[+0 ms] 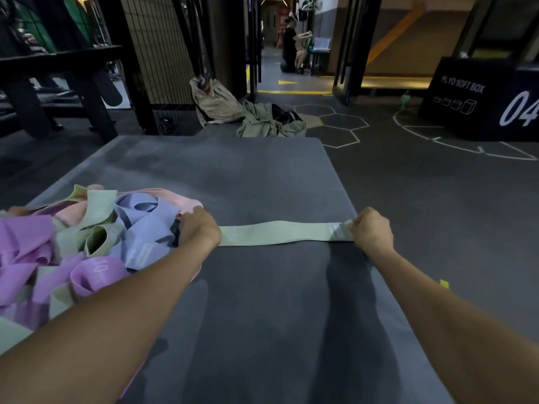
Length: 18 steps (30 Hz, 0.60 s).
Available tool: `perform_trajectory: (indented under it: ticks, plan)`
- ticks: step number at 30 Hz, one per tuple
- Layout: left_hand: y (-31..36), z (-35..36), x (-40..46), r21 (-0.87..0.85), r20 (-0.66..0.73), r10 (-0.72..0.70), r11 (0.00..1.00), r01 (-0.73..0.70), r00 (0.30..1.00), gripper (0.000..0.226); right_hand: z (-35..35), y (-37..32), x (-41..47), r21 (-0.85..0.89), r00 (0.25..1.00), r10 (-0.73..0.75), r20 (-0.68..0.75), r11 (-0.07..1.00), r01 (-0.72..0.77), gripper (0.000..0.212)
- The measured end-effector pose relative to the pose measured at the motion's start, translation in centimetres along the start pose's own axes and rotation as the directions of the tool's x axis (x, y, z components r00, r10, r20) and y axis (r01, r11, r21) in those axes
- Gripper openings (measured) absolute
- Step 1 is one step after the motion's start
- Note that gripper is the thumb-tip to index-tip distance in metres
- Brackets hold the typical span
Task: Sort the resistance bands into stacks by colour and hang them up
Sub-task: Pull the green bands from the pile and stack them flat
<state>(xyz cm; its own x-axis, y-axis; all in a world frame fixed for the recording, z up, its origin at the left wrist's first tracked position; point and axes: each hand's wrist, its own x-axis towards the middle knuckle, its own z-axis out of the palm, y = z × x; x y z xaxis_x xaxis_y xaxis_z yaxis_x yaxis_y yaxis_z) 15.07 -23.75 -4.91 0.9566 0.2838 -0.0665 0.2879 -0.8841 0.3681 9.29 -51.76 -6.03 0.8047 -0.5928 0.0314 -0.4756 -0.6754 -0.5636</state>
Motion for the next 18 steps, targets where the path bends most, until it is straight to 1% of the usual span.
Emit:
perform_trajectory:
  ticks: [1,3,4,5,6,7,8,10,12,13,16,18]
  plan:
    - [-0.2,0.1,0.0,-0.011,-0.047,0.032,0.999,-0.033,0.998,0.034,0.0,0.1,-0.2,-0.042,0.999,-0.039,-0.017,0.998,0.039,0.027]
    - [-0.5,0.3,-0.1,0.004,-0.156,0.193,0.981,-0.195,0.969,0.032,0.1,-0.1,-0.4,-0.154,0.985,-0.151,-0.085,0.979,0.137,0.029]
    - [-0.6,0.4,-0.1,-0.006,-0.197,0.306,0.95,-0.313,0.931,0.032,0.1,-0.4,-0.6,-0.194,0.965,-0.232,-0.119,0.959,0.206,0.03]
    - [-0.5,0.6,-0.1,-0.033,-0.207,0.428,0.896,-0.443,0.88,0.033,0.2,-0.9,-0.8,-0.208,0.938,-0.324,-0.124,0.933,0.295,0.03]
    - [-0.3,0.8,-0.3,-0.081,-0.18,0.535,0.828,-0.555,0.825,0.037,0.4,-1.5,-1.0,-0.196,0.904,-0.42,-0.084,0.896,0.398,0.031]
    - [0.0,1.0,-0.6,-0.136,-0.12,0.616,0.766,-0.628,0.778,0.042,0.8,-2.2,-1.4,-0.158,0.864,-0.503,-0.003,0.853,0.497,0.034]
    - [0.2,1.3,-0.9,-0.18,-0.045,0.673,0.721,-0.669,0.738,0.048,1.2,-3.0,-2.0,-0.109,0.819,-0.566,0.092,0.812,0.573,0.037]
    - [0.5,2.0,-1.4,-0.204,0.078,0.729,0.68,-0.705,0.68,0.057,2.1,-4.3,-3.0,-0.04,0.733,-0.636,0.243,0.748,0.662,0.046]
    - [0.5,2.6,-1.6,-0.186,0.111,0.753,0.657,-0.73,0.649,0.055,2.9,-4.9,-3.4,-0.028,0.667,-0.673,0.32,0.697,0.717,0.049]
    - [0.4,2.8,-1.5,-0.177,0.112,0.759,0.651,-0.738,0.642,0.052,3.2,-5.0,-3.4,-0.03,0.649,-0.679,0.342,0.682,0.73,0.047]
    - [0.3,3.3,-1.5,-0.151,0.121,0.74,0.672,-0.725,0.661,0.045,3.6,-4.6,-3.2,-0.034,0.648,-0.667,0.367,0.687,0.726,0.041]
    - [0.2,3.6,-1.5,-0.113,0.151,0.737,0.674,-0.73,0.658,0.043,3.7,-4.3,-3.4,-0.026,0.659,-0.653,0.373,0.703,0.711,0.039]
